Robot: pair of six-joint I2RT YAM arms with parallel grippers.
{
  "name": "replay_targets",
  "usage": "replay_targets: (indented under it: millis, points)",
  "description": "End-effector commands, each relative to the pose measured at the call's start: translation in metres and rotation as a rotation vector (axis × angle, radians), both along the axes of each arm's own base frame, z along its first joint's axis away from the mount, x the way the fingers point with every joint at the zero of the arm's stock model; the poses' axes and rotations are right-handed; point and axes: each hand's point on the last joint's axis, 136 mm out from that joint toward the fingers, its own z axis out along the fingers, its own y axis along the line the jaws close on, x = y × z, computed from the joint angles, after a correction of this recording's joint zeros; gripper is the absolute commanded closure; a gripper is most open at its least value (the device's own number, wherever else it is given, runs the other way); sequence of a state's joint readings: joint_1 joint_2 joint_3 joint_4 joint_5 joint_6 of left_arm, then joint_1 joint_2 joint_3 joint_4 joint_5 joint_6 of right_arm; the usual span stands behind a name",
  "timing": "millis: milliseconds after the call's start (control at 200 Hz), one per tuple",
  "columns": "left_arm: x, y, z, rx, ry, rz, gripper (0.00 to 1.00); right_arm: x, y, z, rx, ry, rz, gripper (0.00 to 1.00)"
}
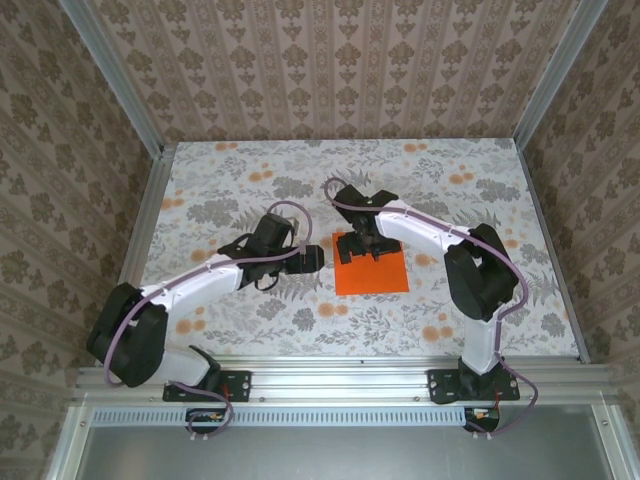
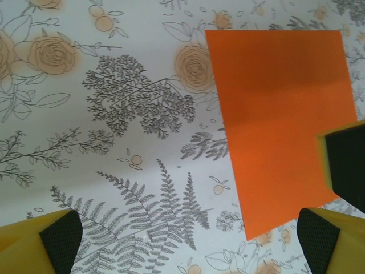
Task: Fold a paper plane with a square sheet of paper (pick it up from the middle)
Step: Move the square sheet of paper to the center of the table.
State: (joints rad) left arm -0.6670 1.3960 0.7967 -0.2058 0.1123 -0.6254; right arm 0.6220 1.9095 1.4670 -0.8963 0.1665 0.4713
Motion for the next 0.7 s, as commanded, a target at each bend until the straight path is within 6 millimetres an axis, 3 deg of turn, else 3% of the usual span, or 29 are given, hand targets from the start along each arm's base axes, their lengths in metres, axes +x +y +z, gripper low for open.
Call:
replay_targets:
  millis: [0,120,310,535,695]
  points:
    - [0.017,-0.002,0.018,-0.054,-0.044,0.05,0.0,0.006,-0.006,0.001,-0.008,-0.043,-0.08,0.0]
    - [0.023,0.009,0.016,-0.031,-0.052,0.094,0.0,0.006,0.002,-0.002,0.096,-0.076,-0.134,0.0]
    - [0.028,0.021,0.016,-0.036,-0.067,0.154,0.0,-0.001,0.021,-0.019,0.171,0.031,-0.092,0.0]
    - [0.031,0.033,0.021,-0.028,-0.106,0.211,0.0,-0.004,0.016,-0.024,0.099,0.07,-0.059,0.03]
    - [0.031,0.029,0.024,-0.041,-0.119,0.178,0.0,-0.01,0.014,-0.03,0.066,0.101,-0.039,0.04]
